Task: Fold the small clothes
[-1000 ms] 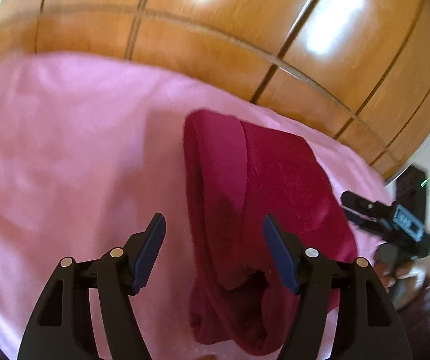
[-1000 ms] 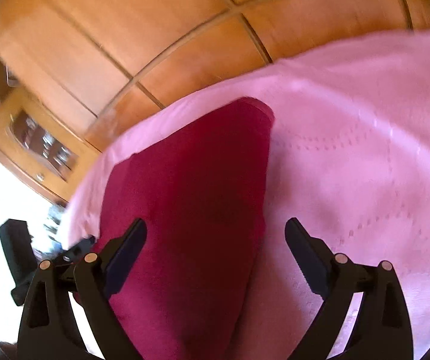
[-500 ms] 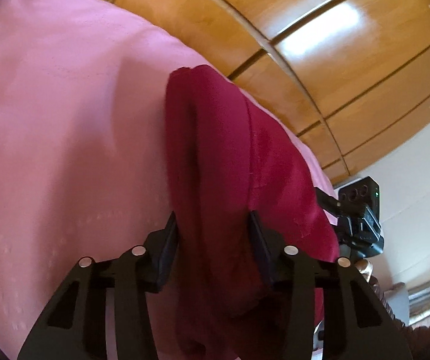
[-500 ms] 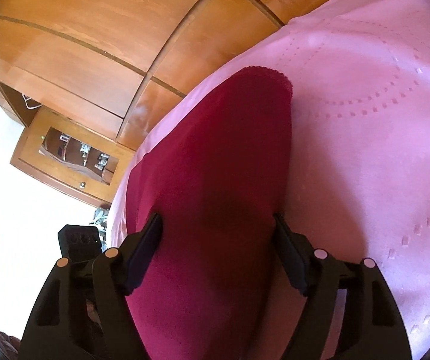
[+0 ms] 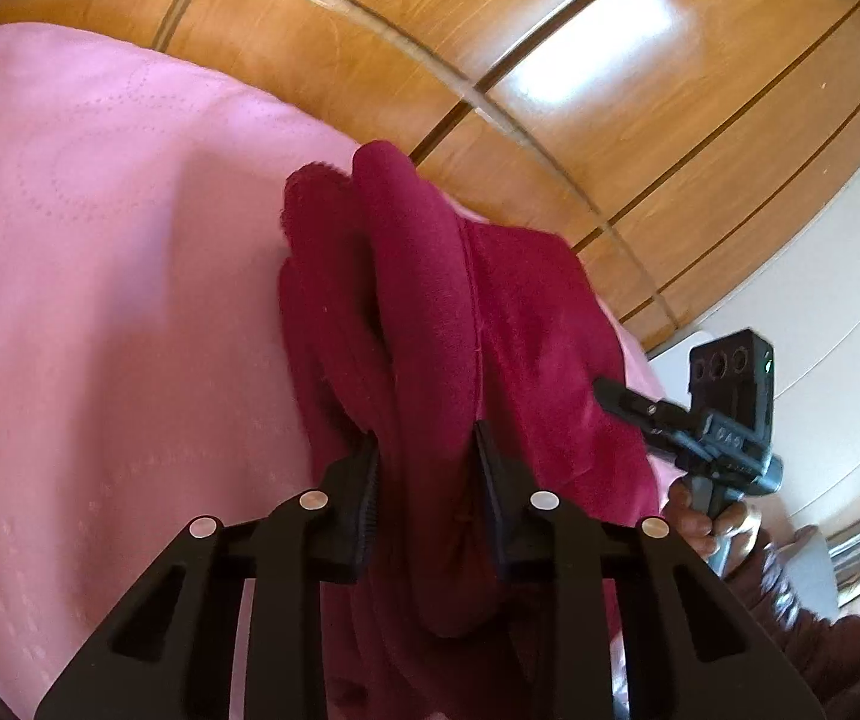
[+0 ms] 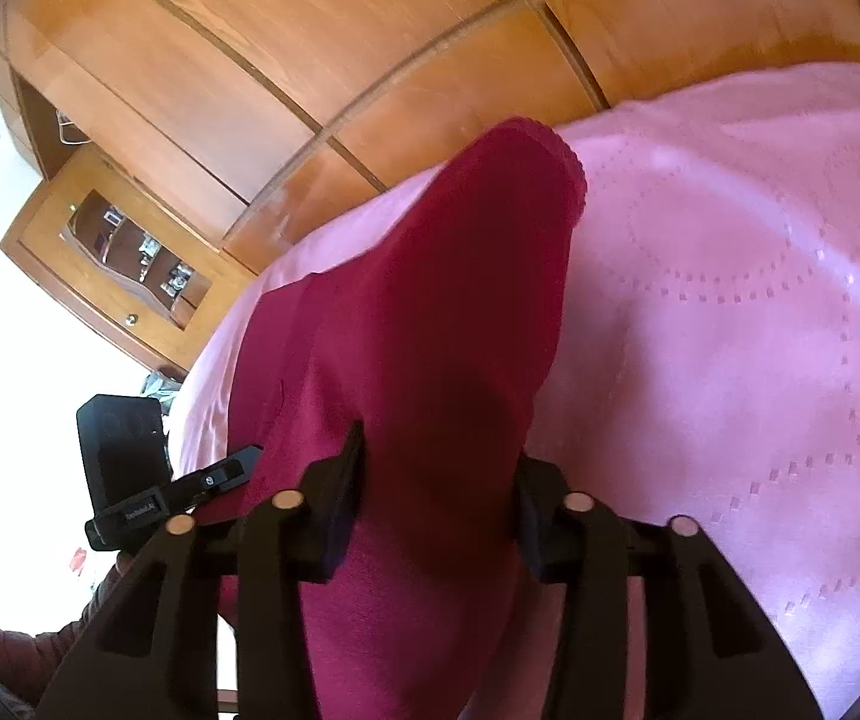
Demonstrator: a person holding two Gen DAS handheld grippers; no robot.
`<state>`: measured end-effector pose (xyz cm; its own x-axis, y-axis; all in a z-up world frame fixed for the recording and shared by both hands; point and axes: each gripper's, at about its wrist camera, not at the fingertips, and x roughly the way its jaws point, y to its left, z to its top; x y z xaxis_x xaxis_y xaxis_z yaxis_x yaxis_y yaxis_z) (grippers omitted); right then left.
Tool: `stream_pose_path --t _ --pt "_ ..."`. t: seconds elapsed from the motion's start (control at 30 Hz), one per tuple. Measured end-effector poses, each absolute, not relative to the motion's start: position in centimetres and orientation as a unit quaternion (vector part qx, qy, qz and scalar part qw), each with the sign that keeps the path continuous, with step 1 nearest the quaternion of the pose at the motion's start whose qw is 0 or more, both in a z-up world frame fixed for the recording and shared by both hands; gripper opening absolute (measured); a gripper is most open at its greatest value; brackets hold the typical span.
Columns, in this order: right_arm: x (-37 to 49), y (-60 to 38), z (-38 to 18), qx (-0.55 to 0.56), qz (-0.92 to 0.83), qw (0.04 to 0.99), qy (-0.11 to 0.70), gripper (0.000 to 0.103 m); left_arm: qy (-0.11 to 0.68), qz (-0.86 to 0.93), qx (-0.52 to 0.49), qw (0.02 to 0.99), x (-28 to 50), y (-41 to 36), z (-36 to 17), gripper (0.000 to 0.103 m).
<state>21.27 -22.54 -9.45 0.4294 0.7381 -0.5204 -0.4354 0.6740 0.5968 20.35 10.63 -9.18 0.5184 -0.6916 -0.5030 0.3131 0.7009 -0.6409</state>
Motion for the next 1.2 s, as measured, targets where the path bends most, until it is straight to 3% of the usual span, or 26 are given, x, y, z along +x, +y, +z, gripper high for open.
stream_pose_path --t 0.4,0.57,0.7,0.83,0.9,0.97,1.0,1.13,1.2 --pt "19.7 -31.4 -2.4 0.173 0.291 0.891 0.303 0.033 0.347 -0.399 -0.179 0.83 26.0 -0.4 -2.4 0.027" --pt "22.4 -37.5 -2.5 0.191 0.215 0.912 0.292 0.033 0.356 -0.415 -0.149 0.824 31.5 -8.6 -1.5 0.027" --pt "25.0 -41.9 -5.1 0.205 0.157 0.915 0.311 0.034 0.396 -0.382 -0.092 0.83 35.2 -14.7 -3.8 0.027" --pt "27.6 -43.4 -11.3 0.196 0.1 0.897 0.382 0.043 0.448 -0.32 -0.01 0.835 37.2 -18.6 -8.8 0.031" --pt "27.7 -43.9 -12.7 0.201 0.089 0.9 0.376 0.064 0.435 -0.316 -0.008 0.843 37.1 -19.0 -8.9 0.033" --pt "27.4 -44.8 -12.8 0.221 0.074 0.898 0.373 0.073 0.44 -0.311 -0.016 0.842 37.3 -18.6 -8.5 0.036" --pt "27.1 -44.9 -12.5 0.223 0.073 0.899 0.369 0.073 0.435 -0.3 -0.014 0.849 37.1 -18.3 -8.1 0.042" --pt "23.5 -44.4 -9.8 0.172 0.043 0.929 0.326 0.072 0.389 -0.266 -0.013 0.882 33.5 -16.7 -5.7 0.043" --pt "21.5 -44.2 -8.2 0.163 0.046 0.938 0.303 0.063 0.366 -0.27 -0.017 0.891 32.0 -15.7 -4.8 0.043"
